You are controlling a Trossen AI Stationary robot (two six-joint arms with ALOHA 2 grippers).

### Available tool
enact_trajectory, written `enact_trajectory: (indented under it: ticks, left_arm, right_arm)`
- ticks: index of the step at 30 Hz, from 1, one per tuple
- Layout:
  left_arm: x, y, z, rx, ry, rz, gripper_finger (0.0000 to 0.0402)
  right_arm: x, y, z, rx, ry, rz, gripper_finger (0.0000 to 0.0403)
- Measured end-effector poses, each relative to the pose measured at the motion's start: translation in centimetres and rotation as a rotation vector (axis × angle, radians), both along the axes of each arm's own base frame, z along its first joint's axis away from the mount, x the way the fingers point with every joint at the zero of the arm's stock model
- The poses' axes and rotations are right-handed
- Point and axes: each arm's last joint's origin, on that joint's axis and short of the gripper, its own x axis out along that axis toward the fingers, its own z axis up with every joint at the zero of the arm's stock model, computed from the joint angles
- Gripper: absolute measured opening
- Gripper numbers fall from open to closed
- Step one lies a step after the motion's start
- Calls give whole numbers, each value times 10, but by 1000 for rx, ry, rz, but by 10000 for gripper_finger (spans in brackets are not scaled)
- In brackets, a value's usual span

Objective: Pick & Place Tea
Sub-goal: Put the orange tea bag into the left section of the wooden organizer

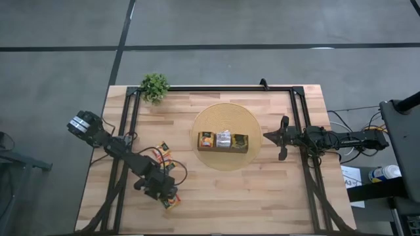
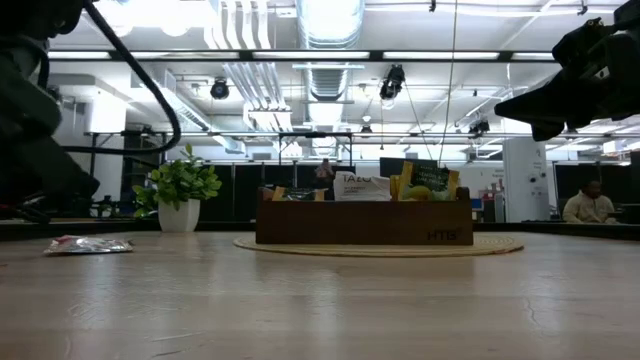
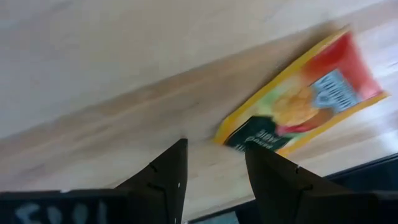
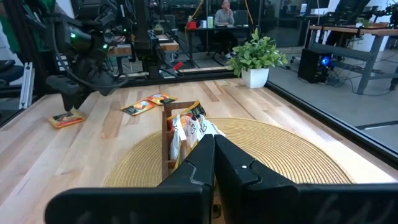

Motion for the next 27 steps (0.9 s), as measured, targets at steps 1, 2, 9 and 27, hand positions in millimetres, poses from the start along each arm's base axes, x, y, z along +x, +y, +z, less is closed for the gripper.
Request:
enact_trajectory:
  ticks: [1, 2, 9, 27]
  left_arm:
    - [-1, -1, 0, -7, 10, -3, 158]
    - [-1, -1, 0, -15, 19, -2, 158]
    - [1, -3, 1, -25, 9, 46, 158]
    - [4, -2, -4, 47, -15, 155, 158]
  right_arm:
    - [0, 0, 0, 0, 0, 0, 9]
    - [0, 0, 0, 0, 0, 0, 9]
    - [0, 0, 0, 0, 0, 0, 9]
    - [0, 0, 0, 0, 0, 0, 9]
